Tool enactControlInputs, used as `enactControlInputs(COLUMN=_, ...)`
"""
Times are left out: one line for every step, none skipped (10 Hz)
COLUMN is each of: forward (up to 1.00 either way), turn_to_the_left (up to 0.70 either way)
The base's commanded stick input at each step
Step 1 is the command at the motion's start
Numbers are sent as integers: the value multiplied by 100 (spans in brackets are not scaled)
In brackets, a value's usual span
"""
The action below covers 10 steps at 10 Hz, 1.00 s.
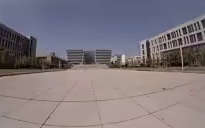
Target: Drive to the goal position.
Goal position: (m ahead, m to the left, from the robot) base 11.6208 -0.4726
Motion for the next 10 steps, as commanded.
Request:
enactControlInputs(forward=4, turn_to_the_left=0)
enactControlInputs(forward=4, turn_to_the_left=0)
enactControlInputs(forward=4, turn_to_the_left=0)
enactControlInputs(forward=4, turn_to_the_left=0)
enactControlInputs(forward=4, turn_to_the_left=0)
enactControlInputs(forward=4, turn_to_the_left=0)
enactControlInputs(forward=4, turn_to_the_left=0)
enactControlInputs(forward=4, turn_to_the_left=0)
enactControlInputs(forward=4, turn_to_the_left=0)
enactControlInputs(forward=4, turn_to_the_left=0)
